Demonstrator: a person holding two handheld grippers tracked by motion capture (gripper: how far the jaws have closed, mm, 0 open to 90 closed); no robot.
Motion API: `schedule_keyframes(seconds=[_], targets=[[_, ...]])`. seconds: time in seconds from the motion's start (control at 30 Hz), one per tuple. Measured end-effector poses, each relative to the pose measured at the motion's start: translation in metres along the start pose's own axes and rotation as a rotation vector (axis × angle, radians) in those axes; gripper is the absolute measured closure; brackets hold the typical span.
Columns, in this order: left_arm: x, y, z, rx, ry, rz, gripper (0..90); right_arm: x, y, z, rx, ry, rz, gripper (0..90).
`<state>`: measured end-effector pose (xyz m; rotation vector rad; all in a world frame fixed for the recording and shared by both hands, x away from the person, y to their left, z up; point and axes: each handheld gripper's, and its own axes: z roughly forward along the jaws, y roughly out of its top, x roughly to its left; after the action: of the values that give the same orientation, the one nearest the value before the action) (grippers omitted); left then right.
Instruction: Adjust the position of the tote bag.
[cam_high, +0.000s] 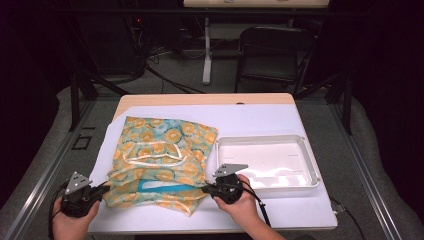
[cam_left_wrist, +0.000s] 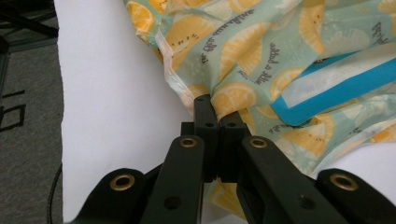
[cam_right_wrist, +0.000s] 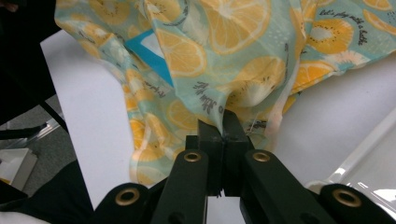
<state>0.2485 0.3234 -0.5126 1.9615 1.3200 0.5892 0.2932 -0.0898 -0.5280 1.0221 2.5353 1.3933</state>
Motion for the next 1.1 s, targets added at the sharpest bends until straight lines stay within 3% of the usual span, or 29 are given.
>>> schedule_keyframes(seconds=[0.23,0.6,1.1], targets=[[-0.001,0.008,-0.006,-0.019,-0.013,0.004,89.5,-0.003,0.007,-0.005,-0.010,0.041,0.019,90.0],[0.002,0.030,-0.019,-0.072,-0.030,0.018,89.6,-0.005,0.027,-0.021,-0.062,0.060,0.008,90.0],[0.002,0.059,-0.035,-0.116,-0.005,0.066,89.6,-0.003,0.052,-0.037,-0.117,0.044,-0.027,90.0]])
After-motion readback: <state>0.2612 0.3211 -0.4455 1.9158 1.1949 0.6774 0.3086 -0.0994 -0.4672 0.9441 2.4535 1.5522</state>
